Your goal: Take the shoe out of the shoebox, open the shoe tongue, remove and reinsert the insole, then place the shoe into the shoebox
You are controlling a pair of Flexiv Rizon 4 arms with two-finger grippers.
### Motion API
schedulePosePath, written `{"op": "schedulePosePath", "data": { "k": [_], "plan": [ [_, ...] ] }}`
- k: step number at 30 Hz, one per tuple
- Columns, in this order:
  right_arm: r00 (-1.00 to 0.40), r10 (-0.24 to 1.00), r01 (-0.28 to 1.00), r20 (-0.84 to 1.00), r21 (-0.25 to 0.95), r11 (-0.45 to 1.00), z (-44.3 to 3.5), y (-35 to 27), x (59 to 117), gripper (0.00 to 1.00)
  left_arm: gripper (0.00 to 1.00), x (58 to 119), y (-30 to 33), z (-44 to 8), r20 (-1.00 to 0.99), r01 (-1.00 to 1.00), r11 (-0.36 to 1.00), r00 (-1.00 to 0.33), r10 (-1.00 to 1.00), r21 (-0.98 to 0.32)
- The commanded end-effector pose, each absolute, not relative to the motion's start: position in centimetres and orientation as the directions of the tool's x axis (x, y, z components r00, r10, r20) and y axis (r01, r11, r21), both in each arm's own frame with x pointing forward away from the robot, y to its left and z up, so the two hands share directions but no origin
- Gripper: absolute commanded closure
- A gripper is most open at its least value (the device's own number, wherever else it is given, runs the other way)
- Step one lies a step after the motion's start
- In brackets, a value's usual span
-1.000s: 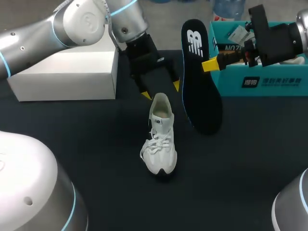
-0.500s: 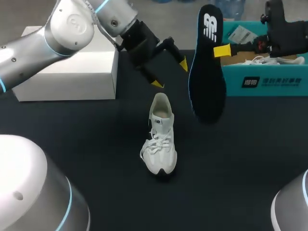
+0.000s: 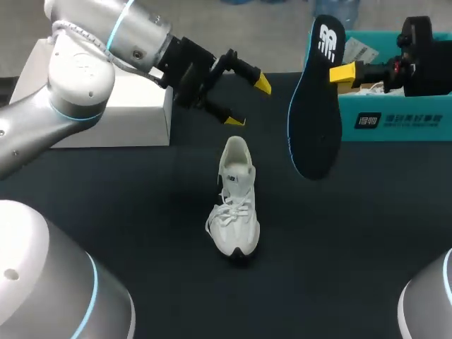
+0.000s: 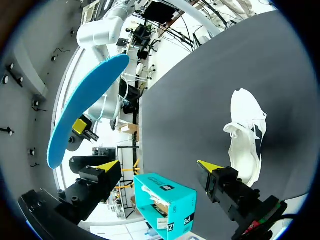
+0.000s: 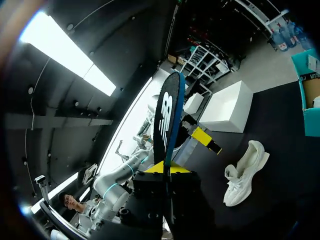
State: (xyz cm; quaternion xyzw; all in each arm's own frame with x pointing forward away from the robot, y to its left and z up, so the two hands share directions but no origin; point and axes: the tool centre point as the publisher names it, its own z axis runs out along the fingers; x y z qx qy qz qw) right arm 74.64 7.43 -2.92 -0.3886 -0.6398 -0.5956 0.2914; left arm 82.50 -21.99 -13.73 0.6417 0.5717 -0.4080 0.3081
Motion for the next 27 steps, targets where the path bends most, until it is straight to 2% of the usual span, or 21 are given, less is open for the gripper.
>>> {"op": "schedulePosePath", "data": {
  "k": [1, 15, 18, 21, 23, 27],
  "plan": [
    [-0.527, 0.151, 0.845, 0.836, 0.534, -0.005, -2.9, 7.5, 74.9, 1.0, 0.0, 81.5, -21.5, -13.3, -0.918, 0.992, -0.126, 0.022, 0.396, -0.03],
    [-0.527, 0.151, 0.845, 0.836, 0.534, -0.005, -2.9, 7.5, 74.9, 1.0, 0.0, 79.3, -21.9, -8.8, -0.976, 0.987, -0.109, 0.135, 0.169, 0.117],
    [-0.449, 0.118, 0.887, 0.886, 0.458, -0.064, -3.2, 7.6, 75.7, 1.0, 0.0, 79.1, -22.1, -8.6, -0.976, 0.982, -0.12, 0.162, 0.145, 0.145],
    [-0.32, 0.099, 0.936, 0.942, 0.331, -0.122, -3.4, 7.4, 76.7, 1.0, 0.0, 78.9, -22.4, -8.2, -0.974, 0.977, -0.12, 0.189, 0.124, 0.174],
    [-0.27, 0.073, 0.954, 0.96, 0.277, -0.116, -3.4, 7.5, 77.3, 1.0, 0.0, 78.6, -22.6, -7.9, -0.972, 0.974, -0.121, 0.204, 0.113, 0.191],
    [-0.213, 0.11, 0.971, 0.971, 0.223, -0.088, -3.2, 7.4, 78.6, 1.0, 0.0, 77.6, -22.8, -7.2, -0.966, 0.966, -0.118, 0.242, 0.089, 0.23]
  ]
}}
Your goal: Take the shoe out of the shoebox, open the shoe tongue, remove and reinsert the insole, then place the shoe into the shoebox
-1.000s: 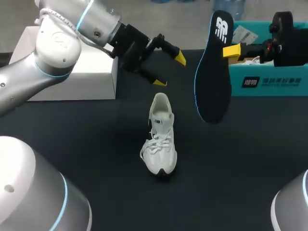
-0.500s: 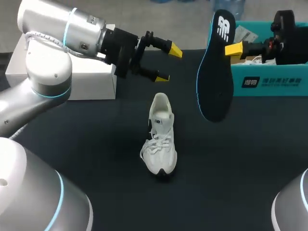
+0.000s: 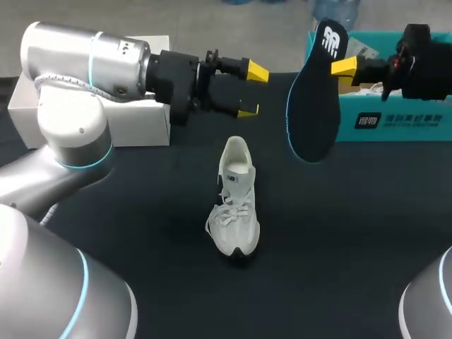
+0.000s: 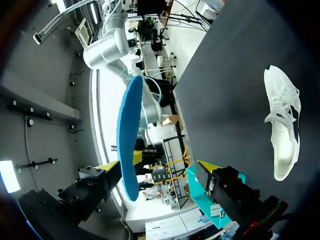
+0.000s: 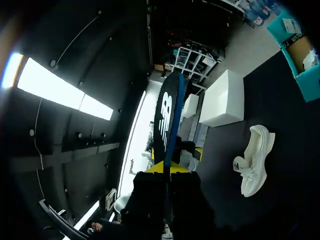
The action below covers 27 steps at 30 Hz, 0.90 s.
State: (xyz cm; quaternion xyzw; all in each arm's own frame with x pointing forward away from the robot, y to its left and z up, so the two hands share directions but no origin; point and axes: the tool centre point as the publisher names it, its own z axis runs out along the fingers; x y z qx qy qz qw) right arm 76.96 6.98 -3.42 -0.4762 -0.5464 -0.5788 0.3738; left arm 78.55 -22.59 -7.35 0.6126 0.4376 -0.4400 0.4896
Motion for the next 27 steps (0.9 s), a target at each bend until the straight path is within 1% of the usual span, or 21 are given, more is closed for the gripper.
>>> {"op": "schedulePosePath", "data": {
  "k": [1, 6, 10, 17, 21, 23, 27],
  "plan": [
    [-0.195, 0.117, 0.976, 0.974, 0.205, -0.075, -3.3, 7.4, 78.8, 1.0, 0.0, 77.6, -22.9, -7.0, -0.966, 0.965, -0.121, 0.245, 0.083, 0.235],
    [-0.115, 0.206, 0.993, 0.972, 0.117, 0.002, -3.4, 7.3, 80.0, 1.0, 0.0, 77.1, -23.3, -6.0, -0.964, 0.96, -0.104, 0.263, 0.03, 0.259],
    [-0.084, 0.226, 0.996, 0.971, 0.077, 0.041, -3.9, 7.7, 80.7, 1.0, 0.0, 76.4, -23.8, -5.5, -0.959, 0.955, -0.099, 0.282, 0.009, 0.28],
    [-0.085, 0.259, 0.995, 0.962, 0.068, 0.072, -4.2, 8.8, 81.5, 1.0, 0.0, 75.4, -25.1, -5.8, -0.964, 0.957, -0.112, 0.266, -0.02, 0.267],
    [-0.087, 0.254, 0.995, 0.963, 0.069, 0.078, -4.5, 9.6, 81.8, 1.0, 0.0, 75.2, -25.9, -5.7, -0.965, 0.96, -0.095, 0.263, -0.027, 0.264],
    [-0.086, 0.253, 0.994, 0.964, 0.068, 0.081, -4.8, 9.8, 81.9, 1.0, 0.03, 75.1, -26.2, -5.6, -0.966, 0.961, -0.09, 0.258, -0.036, 0.26],
    [-0.083, 0.255, 0.994, 0.963, 0.062, 0.09, -4.9, 10.3, 81.9, 1.0, 0.18, 75.0, -26.9, -5.5, -0.964, 0.962, -0.062, 0.264, -0.037, 0.266]
  ]
}}
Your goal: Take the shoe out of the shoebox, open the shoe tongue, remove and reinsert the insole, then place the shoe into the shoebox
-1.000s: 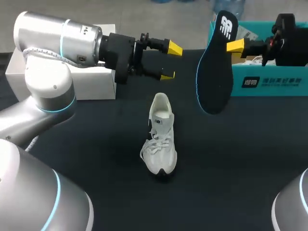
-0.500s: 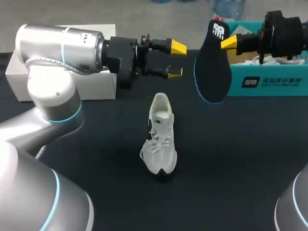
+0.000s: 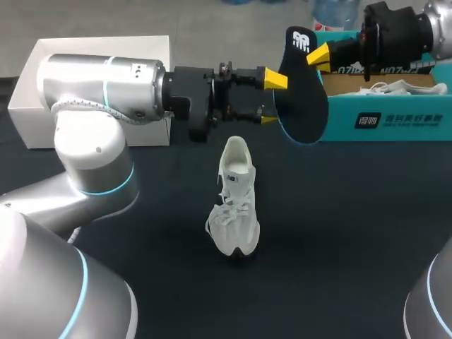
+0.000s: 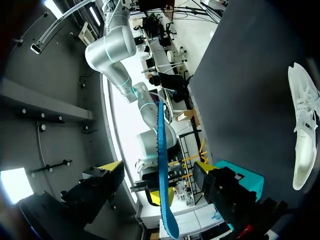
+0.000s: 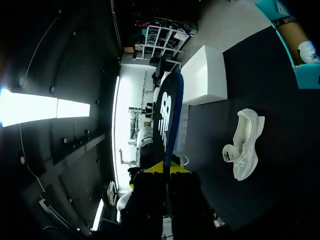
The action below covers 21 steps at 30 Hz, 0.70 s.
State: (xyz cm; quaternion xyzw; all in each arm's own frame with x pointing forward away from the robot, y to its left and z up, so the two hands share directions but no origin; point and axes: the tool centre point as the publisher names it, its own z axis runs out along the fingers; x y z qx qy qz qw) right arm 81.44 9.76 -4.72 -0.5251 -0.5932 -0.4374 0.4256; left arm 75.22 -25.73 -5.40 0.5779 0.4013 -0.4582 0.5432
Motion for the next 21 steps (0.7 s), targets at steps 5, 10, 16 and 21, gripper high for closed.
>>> {"op": "schedulePosePath", "data": {
  "k": [5, 10, 16, 21],
  "plan": [
    [-0.081, 0.252, 0.994, 0.964, 0.06, 0.091, -5.3, 10.8, 81.6, 1.0, 0.31, 75.2, -27.6, -5.4, -0.967, 0.966, -0.056, 0.251, -0.043, 0.253],
    [-0.079, 0.247, 0.995, 0.966, 0.059, 0.086, -5.5, 11.0, 81.2, 1.0, 0.4, 75.4, -28.4, -5.7, -0.969, 0.969, -0.04, 0.245, -0.031, 0.246],
    [-0.079, 0.246, 0.995, 0.966, 0.061, 0.079, -5.6, 11.0, 80.7, 1.0, 0.39, 76.2, -28.9, -6.4, -0.971, 0.97, -0.019, 0.241, 0.001, 0.241],
    [-0.075, 0.249, 0.995, 0.966, 0.058, 0.075, -5.8, 10.7, 80.5, 1.0, 0.47, 76.5, -28.3, -6.8, -0.976, 0.976, -0.025, 0.217, 0.014, 0.217]
  ]
}}
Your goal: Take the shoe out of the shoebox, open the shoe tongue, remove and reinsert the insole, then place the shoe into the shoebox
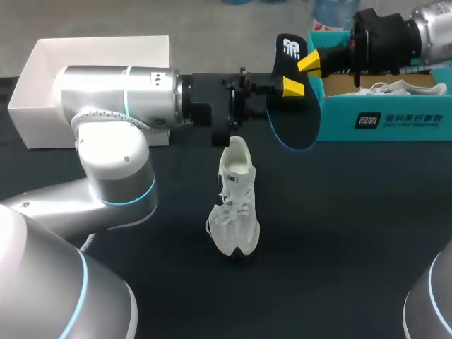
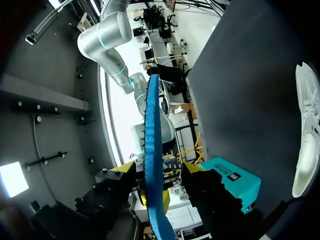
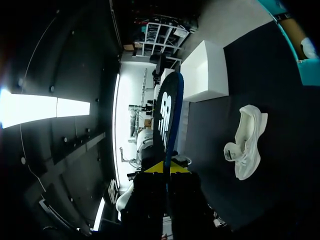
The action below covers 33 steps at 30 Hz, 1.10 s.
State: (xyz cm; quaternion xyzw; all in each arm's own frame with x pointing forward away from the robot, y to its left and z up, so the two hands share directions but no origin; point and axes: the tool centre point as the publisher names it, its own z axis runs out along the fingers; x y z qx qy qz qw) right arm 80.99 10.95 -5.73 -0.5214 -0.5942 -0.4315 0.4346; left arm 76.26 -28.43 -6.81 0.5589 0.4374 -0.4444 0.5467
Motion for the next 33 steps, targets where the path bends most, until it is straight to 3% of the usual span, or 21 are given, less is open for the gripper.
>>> {"op": "schedulePosePath", "data": {
  "k": [1, 11, 13, 16, 19, 24, 28, 29, 30, 31, 33],
  "plan": [
    [-0.075, 0.25, 0.995, 0.965, 0.058, 0.076, -5.8, 10.6, 80.5, 1.0, 0.48, 76.6, -28.1, -6.8, -0.977, 0.977, -0.027, 0.212, 0.015, 0.211],
    [-0.072, 0.261, 0.996, 0.963, 0.053, 0.076, -6.0, 10.1, 80.5, 1.0, 0.51, 76.8, -26.5, -6.7, -0.984, 0.984, -0.032, 0.176, 0.004, 0.176],
    [-0.072, 0.262, 0.996, 0.962, 0.054, 0.074, -6.0, 10.0, 80.6, 1.0, 0.6, 76.6, -26.3, -6.8, -0.984, 0.984, -0.034, 0.177, 0.003, 0.176],
    [-0.072, 0.263, 0.996, 0.962, 0.055, 0.072, -6.0, 10.0, 80.7, 1.0, 0.61, 76.5, -26.4, -7.0, -0.985, 0.984, -0.04, 0.175, 0.004, 0.175],
    [-0.072, 0.263, 0.996, 0.962, 0.055, 0.071, -6.0, 10.0, 80.7, 1.0, 0.7, 76.5, -26.6, -7.1, -0.985, 0.985, -0.044, 0.17, 0.009, 0.17],
    [-0.072, 0.259, 0.996, 0.963, 0.055, 0.071, -6.0, 10.3, 80.7, 1.0, 0.66, 76.4, -26.9, -7.2, -0.986, 0.985, -0.053, 0.167, 0.009, 0.167],
    [-0.07, 0.257, 0.996, 0.964, 0.055, 0.066, -6.1, 10.4, 80.6, 1.0, 0.71, 76.5, -27.4, -7.2, -0.988, 0.987, -0.061, 0.152, 0.005, 0.151],
    [-0.069, 0.257, 0.996, 0.964, 0.054, 0.065, -6.1, 10.4, 80.5, 1.0, 0.73, 76.6, -27.5, -7.2, -0.989, 0.987, -0.065, 0.147, 0.002, 0.147],
    [-0.068, 0.256, 0.996, 0.964, 0.053, 0.065, -6.2, 10.4, 80.5, 1.0, 0.9, 76.5, -27.6, -7.1, -0.989, 0.987, -0.06, 0.149, 0.001, 0.148],
    [-0.067, 0.256, 0.997, 0.964, 0.052, 0.064, -6.2, 10.4, 80.5, 1.0, 1.0, 76.5, -27.7, -7.2, -0.989, 0.987, -0.06, 0.149, 0.001, 0.149],
    [-0.067, 0.256, 0.997, 0.964, 0.053, 0.061, -6.2, 10.4, 80.5, 1.0, 1.0, 76.5, -27.7, -7.2, -0.989, 0.987, -0.064, 0.148, 0.003, 0.147]
  ]
}}
